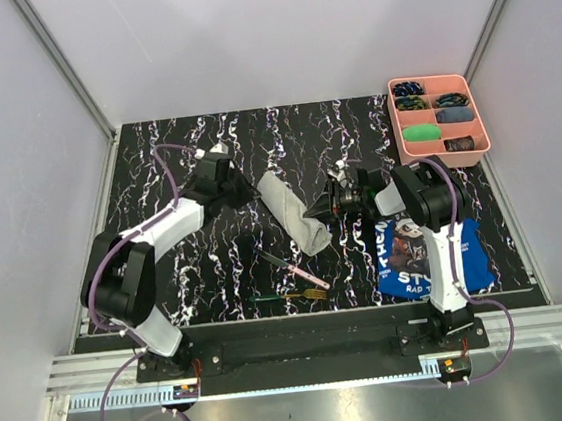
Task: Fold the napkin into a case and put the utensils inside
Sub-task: Turn over the smaller rectangle-folded napkin at the center of the board, then move the smaller rectangle-folded napkin to the corner of the board.
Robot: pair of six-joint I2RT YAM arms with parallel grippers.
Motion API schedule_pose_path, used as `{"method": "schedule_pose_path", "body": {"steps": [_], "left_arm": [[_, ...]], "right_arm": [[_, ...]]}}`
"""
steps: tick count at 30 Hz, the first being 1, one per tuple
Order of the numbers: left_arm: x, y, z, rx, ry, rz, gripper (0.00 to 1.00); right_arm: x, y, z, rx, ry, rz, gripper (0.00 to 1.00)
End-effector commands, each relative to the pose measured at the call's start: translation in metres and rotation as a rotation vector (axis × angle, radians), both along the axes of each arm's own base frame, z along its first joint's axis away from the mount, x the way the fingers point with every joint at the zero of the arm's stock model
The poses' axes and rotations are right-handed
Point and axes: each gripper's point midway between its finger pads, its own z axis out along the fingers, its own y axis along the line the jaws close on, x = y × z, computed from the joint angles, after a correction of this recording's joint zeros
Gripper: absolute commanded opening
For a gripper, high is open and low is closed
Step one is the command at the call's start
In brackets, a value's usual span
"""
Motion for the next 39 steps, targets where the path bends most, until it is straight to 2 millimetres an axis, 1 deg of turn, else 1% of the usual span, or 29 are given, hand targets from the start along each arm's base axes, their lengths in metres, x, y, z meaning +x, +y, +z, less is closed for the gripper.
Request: {"method": "schedule_pose_path", "body": {"steps": [1, 2, 3, 4, 5, 6, 7, 9, 10, 11, 12, 14, 15, 16, 17, 19, 20, 22, 23, 25, 29, 31, 32, 34, 35, 36, 37, 38, 39], "left_arm": [[0.024, -0.036, 0.025, -0.062, -0.09, -0.105, 0.08], [0.025, -0.042, 0.024, -0.078, -0.08, -0.131, 0.08], [0.03, -0.049, 0.029, -0.096, -0.09, -0.148, 0.08], [0.033, -0.052, 0.019, -0.095, -0.069, -0.159, 0.08], [0.035, -0.055, 0.017, -0.1, -0.06, -0.166, 0.08], [0.039, -0.059, 0.022, -0.111, -0.069, -0.171, 0.08], [0.041, -0.06, 0.015, -0.112, -0.055, -0.171, 0.08], [0.047, -0.068, 0.013, -0.125, -0.056, -0.187, 0.08], [0.049, -0.07, 0.014, -0.132, -0.054, -0.191, 0.08], [0.051, -0.073, 0.012, -0.137, -0.051, -0.198, 0.08], [0.055, -0.077, 0.015, -0.144, -0.059, -0.203, 0.08], [0.058, -0.08, 0.005, -0.14, -0.04, -0.203, 0.08], [0.061, -0.081, 0.002, -0.139, -0.039, -0.204, 0.08], [0.063, -0.081, -0.009, -0.131, -0.02, -0.2, 0.08], [0.065, -0.079, -0.013, -0.123, -0.01, -0.191, 0.08], [0.07, -0.078, -0.024, -0.103, 0.003, -0.185, 0.07], [0.071, -0.076, -0.03, -0.088, 0.011, -0.174, 0.07], [0.073, -0.071, -0.044, -0.067, 0.042, -0.163, 0.07], [0.074, -0.07, -0.048, -0.061, 0.052, -0.156, 0.07], [0.073, -0.066, -0.063, -0.058, 0.092, -0.143, 0.06], [0.075, -0.058, -0.075, -0.031, 0.12, -0.11, 0.03], [0.075, -0.052, -0.076, -0.029, 0.124, -0.092, 0.03], [0.072, -0.049, -0.079, -0.029, 0.136, -0.086, 0.03], [0.073, -0.04, -0.076, -0.034, 0.13, -0.054, 0.02], [0.066, -0.033, -0.083, -0.033, 0.148, -0.041, 0.02], [0.067, -0.026, -0.077, -0.048, 0.136, -0.024, 0.02], [0.068, -0.024, -0.074, -0.069, 0.127, -0.008, 0.02], [0.059, -0.017, -0.081, -0.071, 0.148, 0.005, 0.02], [0.059, -0.009, -0.076, -0.08, 0.143, 0.027, 0.02]], "right_arm": [[0.015, -0.021, 0.0, -0.212, -0.136, -0.001, 0.44], [0.011, -0.03, -0.004, -0.312, -0.042, 0.005, 0.53], [0.014, -0.035, 0.001, -0.358, -0.059, 0.005, 0.56], [0.019, -0.044, -0.002, -0.423, -0.091, -0.005, 0.59], [0.022, -0.054, 0.002, -0.477, -0.059, -0.016, 0.62], [0.025, -0.06, 0.007, -0.526, -0.074, -0.024, 0.64], [0.03, -0.074, 0.001, -0.634, -0.113, -0.036, 0.65], [0.029, -0.087, 0.012, -0.733, -0.112, -0.046, 0.66], [0.031, -0.097, 0.011, -0.818, -0.138, -0.063, 0.67], [0.027, -0.102, 0.014, -0.869, -0.133, -0.059, 0.67], [0.021, -0.095, 0.022, -0.898, -0.171, -0.042, 0.67], [0.01, -0.089, 0.026, -0.936, -0.187, -0.019, 0.67], [-0.002, -0.072, 0.035, -0.942, -0.229, 0.013, 0.69], [-0.006, -0.071, 0.035, -0.983, -0.245, 0.008, 0.69], [-0.016, -0.066, 0.033, -1.0, -0.247, 0.02, 0.68], [-0.028, -0.054, 0.04, -1.005, -0.273, 0.013, 0.64], [-0.034, -0.057, 0.034, -1.027, -0.269, 0.01, 0.62], [-0.033, -0.055, 0.04, -1.027, -0.3, -0.038, 0.58], [-0.041, -0.056, 0.033, -1.021, -0.291, -0.03, 0.56], [-0.042, -0.057, 0.03, -1.021, -0.3, -0.036, 0.53], [-0.05, -0.062, 0.003, -1.047, -0.277, 0.008, 0.44], [-0.046, -0.076, -0.014, -1.142, -0.261, -0.002, 0.45], [-0.04, -0.077, -0.014, -1.156, -0.274, -0.008, 0.45], [-0.032, -0.083, -0.02, -1.208, -0.293, -0.01, 0.49], [-0.023, -0.081, -0.017, -1.213, -0.315, -0.02, 0.5], [-0.015, -0.089, -0.025, -1.275, -0.32, -0.027, 0.52], [-0.008, -0.09, -0.025, -1.297, -0.344, -0.021, 0.53], [0.007, -0.085, -0.018, -1.298, -0.377, -0.038, 0.54], [0.015, -0.087, -0.025, -1.331, -0.382, -0.031, 0.55]]}}
